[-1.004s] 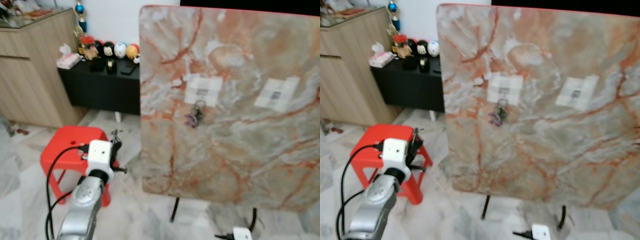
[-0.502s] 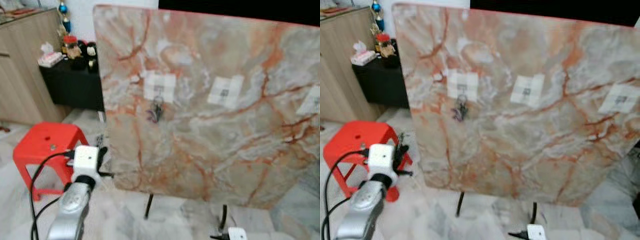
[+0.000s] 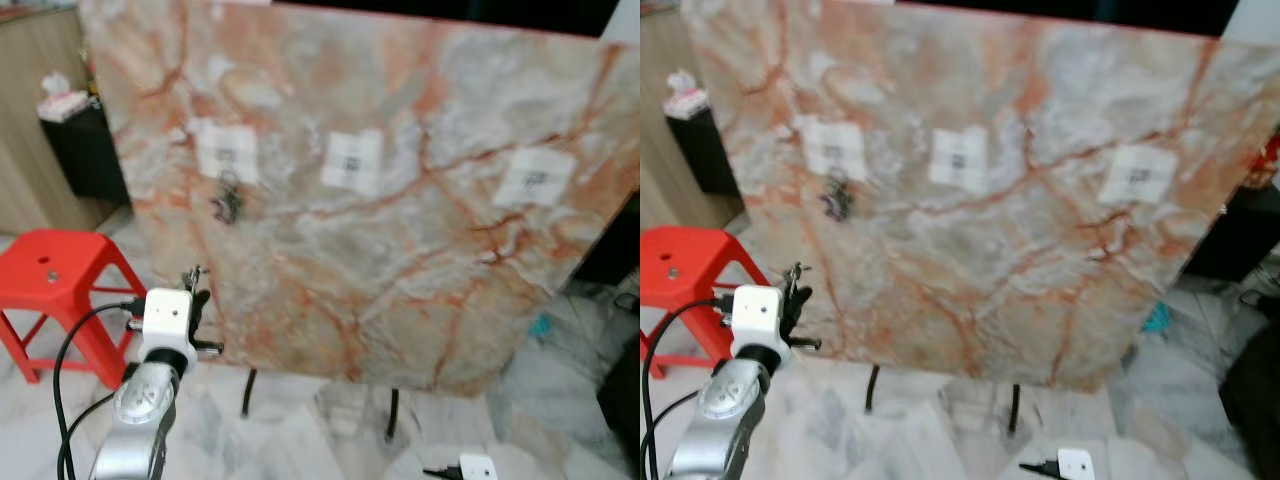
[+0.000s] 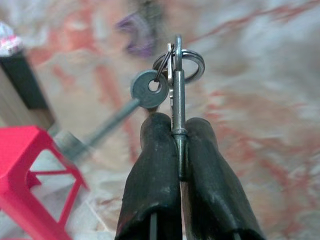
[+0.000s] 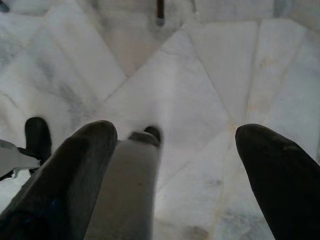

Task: Hang keys on a hook

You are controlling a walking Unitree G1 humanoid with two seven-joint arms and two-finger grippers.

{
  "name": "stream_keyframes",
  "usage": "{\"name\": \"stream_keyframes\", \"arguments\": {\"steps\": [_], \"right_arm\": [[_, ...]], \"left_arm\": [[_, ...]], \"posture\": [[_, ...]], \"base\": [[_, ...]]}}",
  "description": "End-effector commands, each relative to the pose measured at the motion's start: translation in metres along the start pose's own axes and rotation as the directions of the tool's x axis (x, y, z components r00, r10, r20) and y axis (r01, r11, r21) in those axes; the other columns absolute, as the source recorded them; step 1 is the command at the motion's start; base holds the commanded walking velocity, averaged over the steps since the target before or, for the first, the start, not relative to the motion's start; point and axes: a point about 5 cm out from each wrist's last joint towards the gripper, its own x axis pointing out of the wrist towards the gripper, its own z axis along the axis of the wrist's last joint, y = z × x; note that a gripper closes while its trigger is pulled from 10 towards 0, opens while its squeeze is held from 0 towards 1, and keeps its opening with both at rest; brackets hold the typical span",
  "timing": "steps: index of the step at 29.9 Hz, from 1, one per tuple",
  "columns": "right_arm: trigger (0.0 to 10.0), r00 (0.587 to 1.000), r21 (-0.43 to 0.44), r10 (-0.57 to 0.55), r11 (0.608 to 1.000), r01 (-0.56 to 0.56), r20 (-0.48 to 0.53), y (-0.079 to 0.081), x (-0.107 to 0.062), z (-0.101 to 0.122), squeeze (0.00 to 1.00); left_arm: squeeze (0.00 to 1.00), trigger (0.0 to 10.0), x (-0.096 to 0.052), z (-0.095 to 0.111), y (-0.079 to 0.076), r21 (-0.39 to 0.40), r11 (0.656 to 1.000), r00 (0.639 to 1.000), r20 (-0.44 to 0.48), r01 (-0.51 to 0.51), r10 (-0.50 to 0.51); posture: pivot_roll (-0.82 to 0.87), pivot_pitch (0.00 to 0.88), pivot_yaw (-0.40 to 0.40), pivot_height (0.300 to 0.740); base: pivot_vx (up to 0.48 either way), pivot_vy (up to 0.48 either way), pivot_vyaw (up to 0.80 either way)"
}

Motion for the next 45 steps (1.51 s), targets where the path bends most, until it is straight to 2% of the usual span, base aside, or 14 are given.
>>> {"name": "stream_keyframes", "arguments": {"steps": [1, 15, 21, 29, 35, 45], "right_arm": [[10.0, 1.0, 0.018, -0.017, 1.0, 0.017, 0.009, -0.007, -0.001, 0.003, 0.0], [10.0, 1.0, 0.021, -0.014, 1.0, 0.014, 0.023, -0.009, -0.001, 0.01, 0.0], [10.0, 1.0, 0.019, -0.012, 1.0, 0.012, 0.027, -0.011, -0.001, 0.011, 0.0], [10.0, 0.999, 0.024, 0.005, 1.0, -0.006, 0.037, -0.01, -0.001, 0.014, 0.0], [10.0, 0.999, 0.024, 0.006, 1.0, -0.007, 0.039, -0.01, -0.001, 0.015, 0.0], [10.0, 0.999, 0.021, 0.014, 1.0, -0.015, 0.038, -0.009, -0.001, 0.015, 0.0]], "left_arm": [[0.0, 10.0, 0.002, 0.003, -0.006, 0.007, 1.0, 1.0, 0.008, 0.006, -0.006], [0.0, 10.0, 0.01, 0.008, -0.005, 0.002, 0.997, 0.997, 0.023, -0.074, 0.074], [0.0, 10.0, 0.014, 0.013, 0.004, 0.025, 0.986, 0.986, 0.035, -0.164, 0.163], [0.0, 10.0, 0.019, 0.018, 0.014, 0.053, 0.965, 0.965, 0.06, -0.259, 0.255], [0.0, 10.0, 0.02, 0.02, 0.014, 0.058, 0.962, 0.963, 0.065, -0.266, 0.262], [0.0, 10.0, 0.023, 0.028, 0.018, 0.022, 0.954, 0.95, 0.093, -0.3, 0.297]], "posture": [[0.17, 0.0, -0.057, 0.74], [0.16, 0.0, -0.076, 0.74], [0.16, 0.0, -0.087, 0.74], [0.16, 0.0, -0.091, 0.74], [0.16, 0.0, -0.097, 0.74], [0.16, 0.0, -0.1, 0.74]], "base": [[0.0, -0.435, 0.0], [0.0, -0.434, 0.0], [0.0, -0.424, 0.0], [0.0, 0.0, 0.0], [0.0, 0.0, 0.0], [0.0, 0.0, 0.0]]}}
